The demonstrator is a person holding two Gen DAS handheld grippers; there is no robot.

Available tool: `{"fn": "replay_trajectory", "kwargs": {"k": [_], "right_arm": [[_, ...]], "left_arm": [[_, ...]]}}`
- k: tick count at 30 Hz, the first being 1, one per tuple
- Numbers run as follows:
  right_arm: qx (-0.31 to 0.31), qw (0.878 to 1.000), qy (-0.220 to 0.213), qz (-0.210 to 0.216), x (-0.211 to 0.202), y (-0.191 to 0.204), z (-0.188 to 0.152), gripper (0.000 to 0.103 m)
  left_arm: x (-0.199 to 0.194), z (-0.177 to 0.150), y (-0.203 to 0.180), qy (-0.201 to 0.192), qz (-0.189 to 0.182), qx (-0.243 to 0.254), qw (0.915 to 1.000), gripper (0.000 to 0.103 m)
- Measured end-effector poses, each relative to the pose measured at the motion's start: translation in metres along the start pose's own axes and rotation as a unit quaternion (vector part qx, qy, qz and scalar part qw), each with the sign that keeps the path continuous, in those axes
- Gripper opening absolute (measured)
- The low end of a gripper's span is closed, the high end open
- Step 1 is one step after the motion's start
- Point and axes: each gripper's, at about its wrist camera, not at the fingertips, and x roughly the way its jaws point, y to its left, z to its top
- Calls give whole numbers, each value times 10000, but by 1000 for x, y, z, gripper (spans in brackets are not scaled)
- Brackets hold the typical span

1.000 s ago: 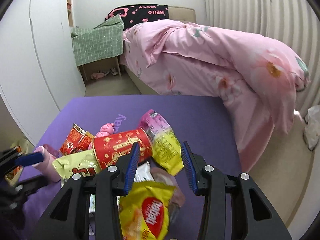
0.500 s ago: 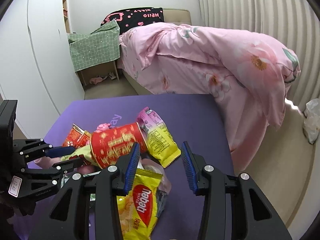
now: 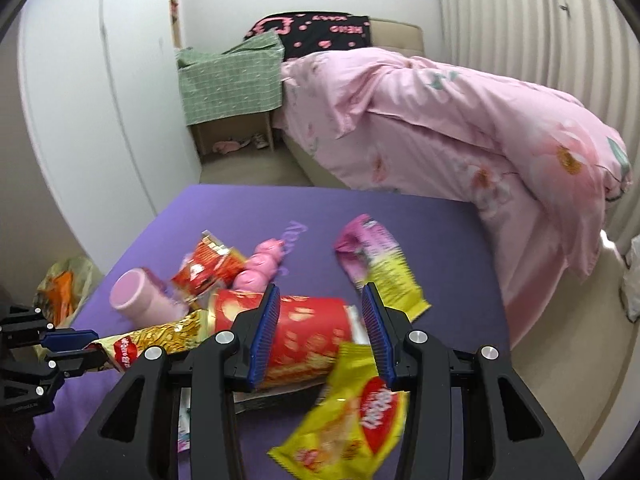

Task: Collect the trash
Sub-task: 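Reach both tools back over the snack pile on the table, then grasp the yellow-gold snack wrapper with the left tool while the right tool grasps the red can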

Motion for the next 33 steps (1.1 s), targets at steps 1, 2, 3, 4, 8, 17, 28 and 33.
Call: {"fn": "replay_trajectory", "kwargs": {"k": [1, 2, 3, 4, 8, 17, 28, 33], "right_arm": [[-84, 10000, 10, 16, -1, 8, -2, 40], [-158, 9999, 19, 29, -2, 14, -4, 40], [-227, 9997, 35, 46, -2, 20, -6, 40], [-309, 9995, 43, 35, -2, 27, -10, 40], [-461, 9989, -13, -88, -3, 43, -19, 40], [-505, 9987, -9, 57, 3, 62, -16, 40], [-455, 9990, -13, -36, -6, 54, -22, 40], [-385, 9992, -37, -71, -14, 51, -26, 40]], "left_arm": [[-4, -9, 7, -17, 59, -93, 9999, 18], [-6, -16, 13, -35, 82, -196, 9998, 18], [-7, -20, 18, -40, 73, -294, 9995, 18], [-7, -29, 27, -17, 26, -502, 9987, 18], [-1, -49, 42, 69, -72, -906, 9958, 19], [2, -65, 54, 23, -77, -1296, 9915, 20], [-11, -68, 60, -162, -199, -1380, 9901, 20], [-13, -69, 61, -187, -226, -1390, 9899, 20]]}}
